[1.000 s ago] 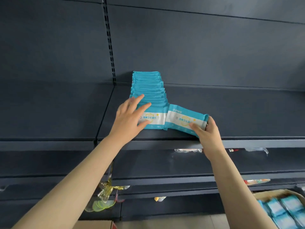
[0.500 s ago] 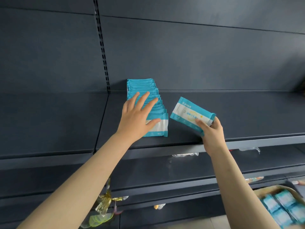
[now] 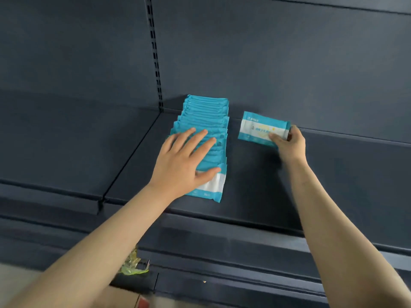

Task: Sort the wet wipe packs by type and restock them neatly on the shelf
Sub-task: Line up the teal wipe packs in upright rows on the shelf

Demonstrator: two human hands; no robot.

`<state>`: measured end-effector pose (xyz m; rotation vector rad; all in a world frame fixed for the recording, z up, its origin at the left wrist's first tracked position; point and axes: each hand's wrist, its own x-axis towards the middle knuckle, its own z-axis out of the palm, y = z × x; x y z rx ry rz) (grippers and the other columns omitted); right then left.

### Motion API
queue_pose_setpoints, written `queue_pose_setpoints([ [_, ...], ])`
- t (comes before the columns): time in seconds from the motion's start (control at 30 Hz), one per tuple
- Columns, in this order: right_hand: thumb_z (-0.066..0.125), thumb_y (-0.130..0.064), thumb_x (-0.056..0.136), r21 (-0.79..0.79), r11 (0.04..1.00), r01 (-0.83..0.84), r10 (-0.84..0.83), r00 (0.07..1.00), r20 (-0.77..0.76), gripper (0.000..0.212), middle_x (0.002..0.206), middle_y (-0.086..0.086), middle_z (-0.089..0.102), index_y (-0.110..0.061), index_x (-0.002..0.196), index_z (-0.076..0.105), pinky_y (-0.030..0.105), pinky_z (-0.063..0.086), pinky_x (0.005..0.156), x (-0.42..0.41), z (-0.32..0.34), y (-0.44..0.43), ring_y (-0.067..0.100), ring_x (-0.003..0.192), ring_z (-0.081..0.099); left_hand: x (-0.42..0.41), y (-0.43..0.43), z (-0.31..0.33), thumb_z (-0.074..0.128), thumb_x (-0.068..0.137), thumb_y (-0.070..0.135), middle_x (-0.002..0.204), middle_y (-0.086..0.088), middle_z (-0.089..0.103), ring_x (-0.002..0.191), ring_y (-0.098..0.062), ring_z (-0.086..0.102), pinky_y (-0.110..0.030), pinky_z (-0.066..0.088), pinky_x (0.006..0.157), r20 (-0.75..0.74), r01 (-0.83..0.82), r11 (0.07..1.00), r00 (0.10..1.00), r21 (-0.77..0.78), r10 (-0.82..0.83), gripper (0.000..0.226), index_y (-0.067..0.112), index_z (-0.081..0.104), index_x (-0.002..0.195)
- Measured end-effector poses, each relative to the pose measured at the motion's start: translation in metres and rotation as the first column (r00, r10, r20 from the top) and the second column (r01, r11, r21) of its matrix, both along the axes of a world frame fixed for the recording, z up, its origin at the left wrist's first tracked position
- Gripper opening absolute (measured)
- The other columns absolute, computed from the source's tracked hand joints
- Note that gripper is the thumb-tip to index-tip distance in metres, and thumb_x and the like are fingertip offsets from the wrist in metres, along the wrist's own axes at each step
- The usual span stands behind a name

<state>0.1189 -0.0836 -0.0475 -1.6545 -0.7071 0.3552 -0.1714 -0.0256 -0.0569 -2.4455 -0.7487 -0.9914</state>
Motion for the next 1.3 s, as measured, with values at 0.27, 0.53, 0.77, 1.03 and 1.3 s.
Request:
queue_pose_setpoints([
  [0.27, 0.076, -0.019, 0.085, -0.055, 0.998, 0.043, -0.037, 0.994, 0.101, 0.039, 0.106, -0.005, 0.065, -0.014, 0.117, 0.054, 0.018, 0.051, 0.078, 0.038, -0.006, 0.045, 0.011, 0.092, 0.063, 0.002, -0.002, 0.0, 0.041, 0.095, 0.059, 0.138, -0.002, 0.059, 0.129, -0.026, 0.053, -0.045, 0.036, 0.108, -0.016, -0.016, 1.0, 1.0, -0.002, 0.016, 0.059, 0.018, 0.064, 0.13],
  [0.53, 0.074, -0.017, 0.086, -0.074, 0.986, 0.149, -0.129, 0.966, 0.222, 0.043, 0.123, 0.002, 0.059, -0.015, 0.122, 0.051, 0.025, 0.042, 0.086, 0.049, -0.015, 0.066, 0.018, 0.109, 0.056, 0.001, -0.001, -0.001, 0.044, 0.094, 0.059, 0.138, -0.001, 0.059, 0.129, -0.024, 0.053, -0.043, 0.035, 0.108, -0.028, -0.022, 1.0, 0.999, 0.002, 0.022, 0.058, 0.017, 0.065, 0.129],
  [0.77, 0.078, -0.027, 0.082, -0.143, 0.961, 0.236, -0.202, 0.955, 0.215, 0.048, 0.124, 0.002, 0.06, -0.013, 0.116, 0.047, 0.029, 0.043, 0.086, 0.06, -0.017, 0.072, 0.024, 0.114, 0.056, 0.001, -0.002, 0.0, 0.043, 0.095, 0.059, 0.137, 0.0, 0.059, 0.128, -0.024, 0.055, -0.043, 0.035, 0.108, -0.031, -0.009, 1.0, 0.999, -0.009, 0.009, 0.059, 0.016, 0.066, 0.127],
  [1.03, 0.078, -0.032, 0.082, -0.131, 0.974, 0.184, -0.166, 0.977, 0.136, 0.056, 0.126, 0.003, 0.057, -0.014, 0.126, 0.048, 0.024, 0.041, 0.088, 0.054, -0.009, 0.055, 0.02, 0.114, 0.056, -0.001, -0.003, 0.003, 0.04, 0.094, 0.063, 0.138, -0.002, 0.059, 0.127, -0.025, 0.054, -0.044, 0.036, 0.107, -0.063, -0.014, 1.0, 0.998, -0.028, 0.012, 0.064, 0.017, 0.063, 0.131],
  [1.3, 0.061, -0.041, 0.094, -0.039, 0.99, 0.139, -0.137, 0.99, 0.044, 0.048, 0.13, -0.004, 0.055, -0.02, 0.136, 0.05, 0.026, 0.042, 0.091, -0.013, 0.042, -0.026, 0.012, 0.112, 0.054, -0.006, -0.009, 0.023, 0.035, 0.088, 0.072, 0.149, -0.002, 0.047, 0.134, -0.028, 0.046, -0.047, 0.033, 0.11, -0.028, 0.013, 0.963, 0.999, -0.269, -0.022, 0.075, 0.023, 0.05, 0.142],
])
